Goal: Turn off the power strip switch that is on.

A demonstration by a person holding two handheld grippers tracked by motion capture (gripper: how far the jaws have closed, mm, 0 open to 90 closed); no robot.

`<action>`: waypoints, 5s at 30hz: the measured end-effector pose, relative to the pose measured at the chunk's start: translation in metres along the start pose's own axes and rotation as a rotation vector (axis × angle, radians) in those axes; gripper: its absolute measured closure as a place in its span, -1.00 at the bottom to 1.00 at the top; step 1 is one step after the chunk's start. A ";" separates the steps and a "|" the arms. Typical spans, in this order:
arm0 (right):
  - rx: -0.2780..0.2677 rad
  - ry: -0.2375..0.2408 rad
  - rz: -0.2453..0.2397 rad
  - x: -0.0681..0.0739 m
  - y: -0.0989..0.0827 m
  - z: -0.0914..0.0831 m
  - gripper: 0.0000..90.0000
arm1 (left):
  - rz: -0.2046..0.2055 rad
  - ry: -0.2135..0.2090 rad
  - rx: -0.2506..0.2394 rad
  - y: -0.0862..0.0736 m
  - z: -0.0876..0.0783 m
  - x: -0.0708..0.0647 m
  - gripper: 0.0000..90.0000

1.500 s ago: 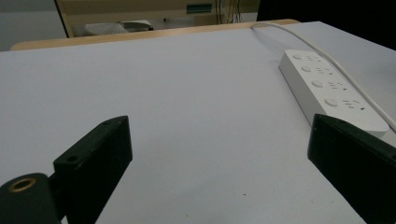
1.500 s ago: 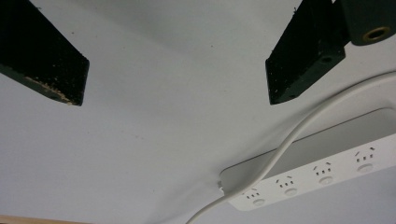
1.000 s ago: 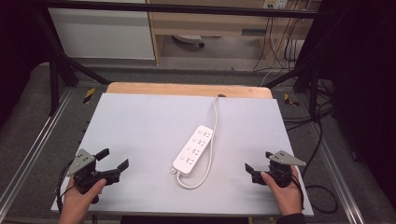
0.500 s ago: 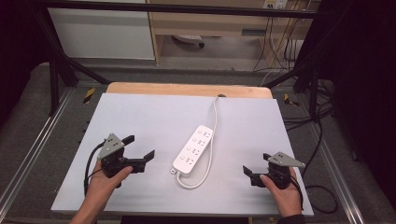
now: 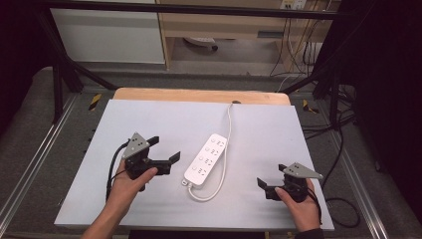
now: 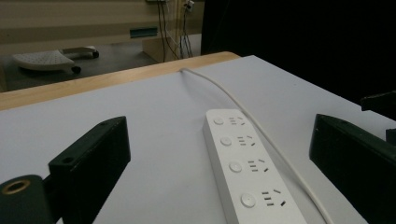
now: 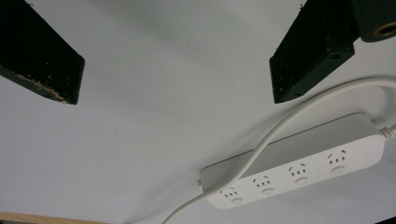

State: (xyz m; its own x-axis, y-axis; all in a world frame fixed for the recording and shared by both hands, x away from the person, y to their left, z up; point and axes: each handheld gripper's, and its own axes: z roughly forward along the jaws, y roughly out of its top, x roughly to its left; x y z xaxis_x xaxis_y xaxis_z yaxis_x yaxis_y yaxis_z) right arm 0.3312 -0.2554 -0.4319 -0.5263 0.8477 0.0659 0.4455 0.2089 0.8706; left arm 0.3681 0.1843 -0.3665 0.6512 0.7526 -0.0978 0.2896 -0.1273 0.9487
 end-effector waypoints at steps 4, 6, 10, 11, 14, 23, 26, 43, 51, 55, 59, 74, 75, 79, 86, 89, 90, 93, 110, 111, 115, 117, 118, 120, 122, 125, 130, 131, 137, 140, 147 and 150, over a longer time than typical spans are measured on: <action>0.008 -0.001 0.001 0.000 0.000 0.000 -0.91 | -0.019 0.008 -0.006 0.004 0.009 -0.001 -0.86; 0.011 -0.003 0.002 -0.001 -0.001 0.001 -0.92 | -0.028 0.009 -0.001 0.005 0.014 -0.001 -0.85; 0.011 -0.002 0.003 -0.002 -0.001 0.002 -0.92 | -0.011 0.021 0.017 0.007 0.023 -0.001 -0.84; 0.011 -0.003 0.005 -0.002 -0.001 0.001 -0.92 | -0.010 0.022 0.019 0.007 0.026 -0.001 -0.84; 0.009 -0.004 0.004 -0.003 -0.001 0.001 -0.91 | -0.009 0.020 0.028 0.009 0.034 -0.001 -0.84; 0.009 -0.004 0.006 -0.003 -0.001 0.001 -0.91 | -0.007 0.024 0.067 0.011 0.054 -0.003 -0.83; 0.013 -0.006 0.010 -0.004 -0.001 0.001 -0.91 | -0.006 0.008 0.074 0.011 0.058 -0.005 -0.83; 0.029 -0.020 0.023 -0.008 -0.003 0.001 -0.91 | 0.011 -0.017 0.099 0.010 0.082 -0.006 -0.71; 0.033 -0.020 0.017 -0.008 -0.003 0.002 -0.91 | 0.022 -0.026 0.096 0.008 0.092 -0.011 -0.57; 0.031 -0.021 0.023 -0.008 -0.003 0.001 -0.91 | 0.018 -0.027 0.098 0.007 0.096 -0.012 -0.49; 0.032 -0.018 0.018 -0.007 -0.002 0.001 -0.90 | 0.013 -0.038 0.104 0.006 0.097 -0.010 -0.39; 0.032 -0.015 0.019 -0.007 -0.002 0.001 -0.91 | 0.036 -0.058 0.147 0.000 0.103 -0.011 0.37; 0.032 -0.014 0.019 -0.007 -0.002 0.001 -0.90 | 0.034 -0.058 0.150 0.000 0.103 -0.011 0.41; 0.031 -0.012 0.017 -0.007 -0.002 0.001 -0.91 | 0.035 -0.058 0.167 -0.002 0.105 -0.011 0.56; 0.033 -0.011 0.016 -0.008 -0.002 0.002 -0.91 | 0.046 -0.070 0.183 -0.007 0.108 -0.012 0.92; 0.033 -0.010 0.016 -0.007 -0.002 0.002 -0.91 | 0.043 -0.073 0.193 -0.009 0.109 -0.012 0.94; 0.033 -0.010 0.016 -0.007 -0.002 0.001 -0.91 | 0.042 -0.076 0.195 -0.009 0.109 -0.011 0.96; 0.032 -0.012 0.016 -0.008 -0.003 0.001 -0.91 | 0.040 -0.082 0.203 -0.011 0.110 -0.010 1.00; 0.041 -0.009 0.019 -0.008 -0.003 0.002 -0.91 | 0.031 -0.120 0.280 -0.026 0.113 -0.010 1.00; 0.041 -0.009 0.019 -0.008 -0.003 0.002 -0.91 | 0.031 -0.122 0.283 -0.026 0.113 -0.011 1.00; 0.040 -0.010 0.017 -0.008 -0.003 0.002 -0.91 | 0.035 -0.126 0.299 -0.028 0.112 -0.012 1.00; 0.041 -0.010 0.019 -0.008 -0.003 0.002 -0.91 | 0.036 -0.130 0.302 -0.028 0.112 -0.012 1.00; 0.041 -0.010 0.019 -0.008 -0.003 0.002 -0.91 | 0.036 -0.132 0.302 -0.029 0.113 -0.013 1.00; 0.040 -0.010 0.017 -0.008 -0.003 0.002 -0.91 | 0.036 -0.133 0.305 -0.029 0.113 -0.013 1.00; 0.041 -0.010 0.018 -0.008 -0.003 0.002 -0.91 | 0.036 -0.135 0.307 -0.029 0.114 -0.014 1.00; 0.041 -0.010 0.018 -0.008 -0.003 0.002 -0.91 | 0.041 -0.135 0.313 -0.030 0.114 -0.014 1.00; 0.040 -0.009 0.018 -0.008 -0.003 0.002 -0.91 | 0.050 -0.132 0.319 -0.031 0.115 -0.015 1.00; 0.041 -0.009 0.018 -0.008 -0.003 0.002 -0.91 | 0.053 -0.131 0.321 -0.031 0.115 -0.015 1.00; 0.041 -0.009 0.018 -0.008 -0.003 0.002 -0.91 | 0.055 -0.124 0.326 -0.033 0.115 -0.014 1.00; 0.042 -0.009 0.021 -0.008 -0.003 0.003 -0.91 | 0.055 -0.126 0.326 -0.033 0.115 -0.014 1.00; 0.042 -0.006 0.019 -0.007 -0.003 0.003 -0.91 | 0.054 -0.126 0.327 -0.034 0.116 -0.015 1.00; 0.042 -0.006 0.018 -0.008 -0.003 0.003 -0.91 | 0.056 -0.126 0.327 -0.034 0.116 -0.015 1.00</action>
State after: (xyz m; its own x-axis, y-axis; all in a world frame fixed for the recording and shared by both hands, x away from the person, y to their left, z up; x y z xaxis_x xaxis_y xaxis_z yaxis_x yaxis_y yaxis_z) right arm 0.3358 -0.2611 -0.4364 -0.5135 0.8545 0.0788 0.4853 0.2135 0.8479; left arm 0.4299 0.1024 -0.4319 0.7477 0.6559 -0.1039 0.4472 -0.3816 0.8089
